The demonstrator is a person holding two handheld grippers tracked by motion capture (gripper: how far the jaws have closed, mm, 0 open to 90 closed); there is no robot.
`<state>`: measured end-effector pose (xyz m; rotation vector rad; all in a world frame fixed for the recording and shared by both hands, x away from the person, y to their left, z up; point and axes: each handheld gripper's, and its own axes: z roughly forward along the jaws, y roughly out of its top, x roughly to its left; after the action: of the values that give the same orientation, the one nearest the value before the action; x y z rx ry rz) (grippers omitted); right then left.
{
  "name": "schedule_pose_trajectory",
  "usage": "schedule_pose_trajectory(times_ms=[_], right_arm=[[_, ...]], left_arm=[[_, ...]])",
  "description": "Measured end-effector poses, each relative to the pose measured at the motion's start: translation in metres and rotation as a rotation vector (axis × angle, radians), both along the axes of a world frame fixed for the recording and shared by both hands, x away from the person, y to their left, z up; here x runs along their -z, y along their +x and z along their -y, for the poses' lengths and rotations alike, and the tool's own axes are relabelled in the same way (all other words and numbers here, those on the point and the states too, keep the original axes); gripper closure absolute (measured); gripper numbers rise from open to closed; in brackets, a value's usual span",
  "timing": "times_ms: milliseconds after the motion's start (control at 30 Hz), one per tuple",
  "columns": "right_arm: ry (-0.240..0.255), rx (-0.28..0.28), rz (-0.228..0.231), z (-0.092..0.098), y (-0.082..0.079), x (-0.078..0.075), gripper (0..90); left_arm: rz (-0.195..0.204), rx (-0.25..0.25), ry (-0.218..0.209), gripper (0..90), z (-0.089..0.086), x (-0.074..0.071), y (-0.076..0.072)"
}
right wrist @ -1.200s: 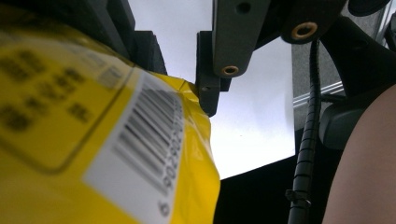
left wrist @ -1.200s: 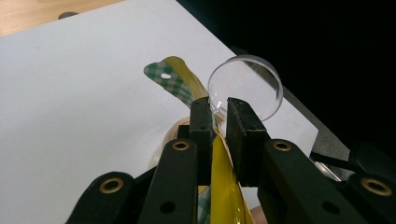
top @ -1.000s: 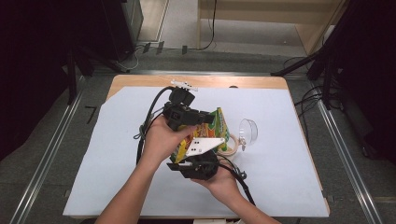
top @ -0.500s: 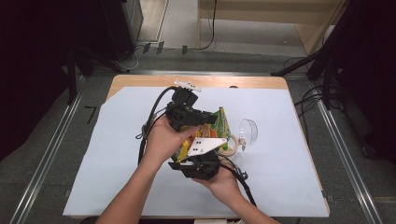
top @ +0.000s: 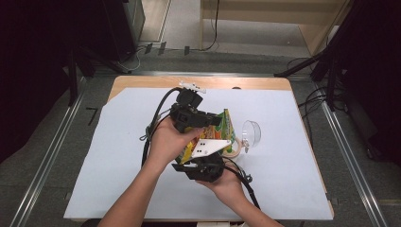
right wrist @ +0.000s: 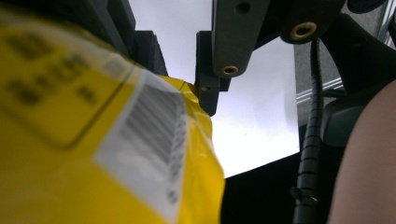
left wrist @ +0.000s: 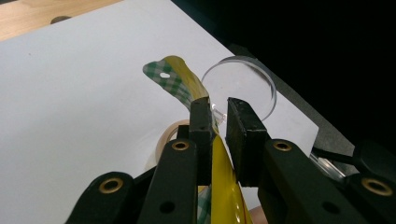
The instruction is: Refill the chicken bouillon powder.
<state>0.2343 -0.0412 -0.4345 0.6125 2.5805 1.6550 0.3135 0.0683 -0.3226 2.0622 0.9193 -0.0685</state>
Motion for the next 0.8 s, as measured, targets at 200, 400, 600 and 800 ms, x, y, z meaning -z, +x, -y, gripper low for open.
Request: schedule_pose_trajectory(times_ms=[200,400,600,800], right_arm=[[-0.001,-0.002,0.003,-0.0006,-0.0004,-0.0014,75.9],[-0.004,-0.009,0.014,-0.0009,0.0008,-0.0001,75.8],[-0.007,0.004,0.003,0.0003,0.0006,-0.0007,75.9],[0.0,-0.002,-0.006,-0.0011,0.0006,-0.0018,75.8]], left_arm=[[-0.019,-0.005,-0.024,80.6,-0.0039,0.002,0.0045],[-0.013,-0.004,-0.019,80.4,-0.0038,0.0016,0.0034],[-0.016,0.0,-0.028,80.3,-0.0025,0.0027,0.0048],[-0.022,-0.006,-0.035,80.3,-0.0055,0.0033,0.0074]])
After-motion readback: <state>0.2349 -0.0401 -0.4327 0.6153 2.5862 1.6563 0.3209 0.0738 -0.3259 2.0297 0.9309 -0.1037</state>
